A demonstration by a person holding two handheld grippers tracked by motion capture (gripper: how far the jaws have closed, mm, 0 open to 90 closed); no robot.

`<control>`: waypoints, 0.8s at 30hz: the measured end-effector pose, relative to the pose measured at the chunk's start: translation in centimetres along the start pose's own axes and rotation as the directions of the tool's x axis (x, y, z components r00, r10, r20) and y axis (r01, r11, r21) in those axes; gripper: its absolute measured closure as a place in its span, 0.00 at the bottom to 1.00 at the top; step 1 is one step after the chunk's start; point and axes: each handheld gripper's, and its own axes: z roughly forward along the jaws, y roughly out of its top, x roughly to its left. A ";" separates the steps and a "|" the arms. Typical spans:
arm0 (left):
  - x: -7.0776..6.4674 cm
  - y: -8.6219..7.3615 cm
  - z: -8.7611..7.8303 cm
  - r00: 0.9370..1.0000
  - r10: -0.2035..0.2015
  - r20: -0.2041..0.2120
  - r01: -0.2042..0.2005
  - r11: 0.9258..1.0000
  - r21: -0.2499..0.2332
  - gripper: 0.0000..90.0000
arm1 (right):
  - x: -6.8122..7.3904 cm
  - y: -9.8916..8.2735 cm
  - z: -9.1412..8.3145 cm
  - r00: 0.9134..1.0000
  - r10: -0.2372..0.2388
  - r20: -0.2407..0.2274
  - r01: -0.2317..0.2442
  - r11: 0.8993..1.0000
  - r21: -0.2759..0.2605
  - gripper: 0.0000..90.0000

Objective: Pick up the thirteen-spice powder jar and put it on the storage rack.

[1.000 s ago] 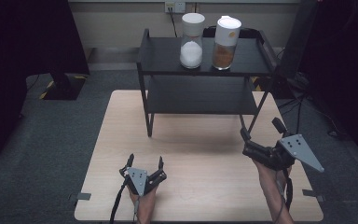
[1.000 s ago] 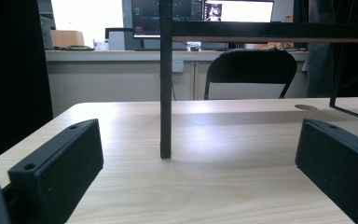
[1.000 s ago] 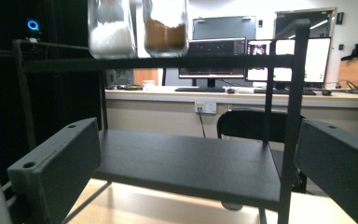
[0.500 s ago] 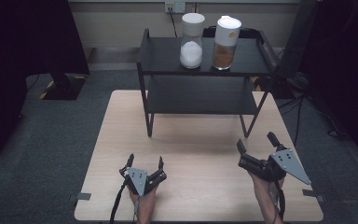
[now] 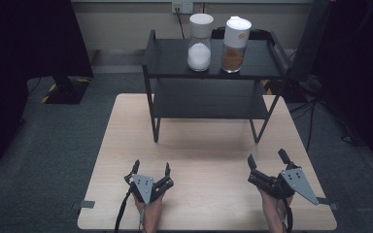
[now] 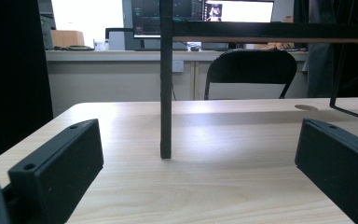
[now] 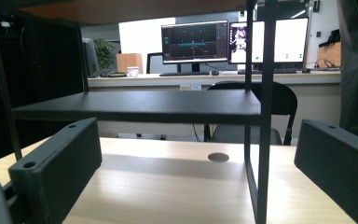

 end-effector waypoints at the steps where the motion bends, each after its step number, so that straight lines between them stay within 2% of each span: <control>1: 0.0 0.0 0.0 1.000 0.000 0.000 0.000 1.000 0.000 0.00 | -0.1 -0.4 -0.1 1.000 0.005 0.002 -0.005 1.000 0.004 0.00; 7: 0.0 0.0 -0.1 1.000 0.000 -0.002 0.000 1.000 0.000 0.00 | 0.1 -2.4 -0.4 0.999 0.036 0.027 -0.038 0.998 0.057 0.00; 15: 0.0 0.0 -0.1 1.000 -0.001 -0.002 0.001 1.000 0.000 0.00 | 0.3 -5.3 -0.9 0.998 -0.004 0.065 -0.002 0.996 0.088 0.00; 24: -0.1 0.0 -0.1 1.000 -0.001 -0.002 0.001 1.000 0.000 0.00 | 0.4 -6.8 -1.2 0.995 -0.021 0.093 0.013 0.996 0.085 0.00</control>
